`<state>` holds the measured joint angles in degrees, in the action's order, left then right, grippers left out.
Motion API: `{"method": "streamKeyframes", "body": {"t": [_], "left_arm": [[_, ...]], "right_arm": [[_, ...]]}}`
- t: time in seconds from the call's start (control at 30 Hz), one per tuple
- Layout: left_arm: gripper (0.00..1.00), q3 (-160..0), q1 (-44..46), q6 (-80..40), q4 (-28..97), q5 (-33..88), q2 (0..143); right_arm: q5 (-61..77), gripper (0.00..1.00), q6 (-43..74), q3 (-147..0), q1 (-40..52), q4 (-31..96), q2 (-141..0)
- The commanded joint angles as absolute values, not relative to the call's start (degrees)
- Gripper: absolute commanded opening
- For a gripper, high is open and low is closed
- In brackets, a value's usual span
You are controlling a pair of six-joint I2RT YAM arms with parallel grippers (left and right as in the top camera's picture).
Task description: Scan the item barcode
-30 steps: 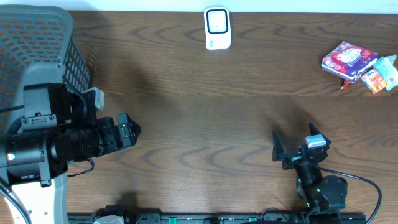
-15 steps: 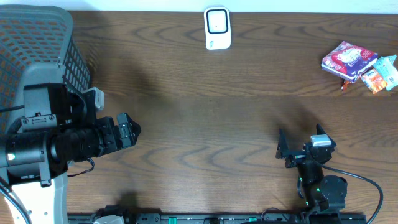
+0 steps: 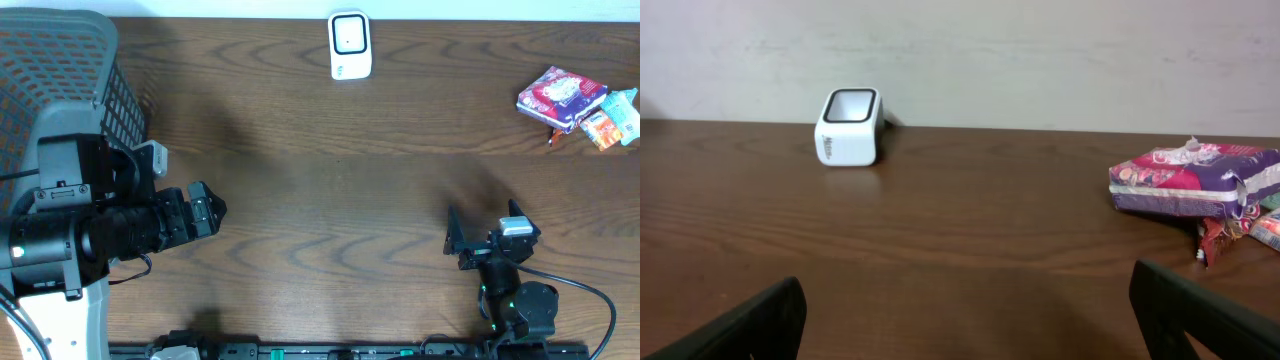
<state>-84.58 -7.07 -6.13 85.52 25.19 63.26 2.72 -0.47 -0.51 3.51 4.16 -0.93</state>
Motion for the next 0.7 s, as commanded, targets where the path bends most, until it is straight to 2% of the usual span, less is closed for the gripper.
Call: {"method": "streamKeyframes", "body": {"t": [0.0,0.67], "left_arm": [[0.98,-84.49,-7.27,-5.82,85.67,25.45,63.33],[0.98,-84.49,-7.27,-5.82,85.67,25.45,63.33]], "right_arm": [[2.04,0.99,0.16,-0.36,3.70,4.29,-0.32],[0.30,0.99,-2.42,-0.36,3.70,4.56,-0.32]]}}
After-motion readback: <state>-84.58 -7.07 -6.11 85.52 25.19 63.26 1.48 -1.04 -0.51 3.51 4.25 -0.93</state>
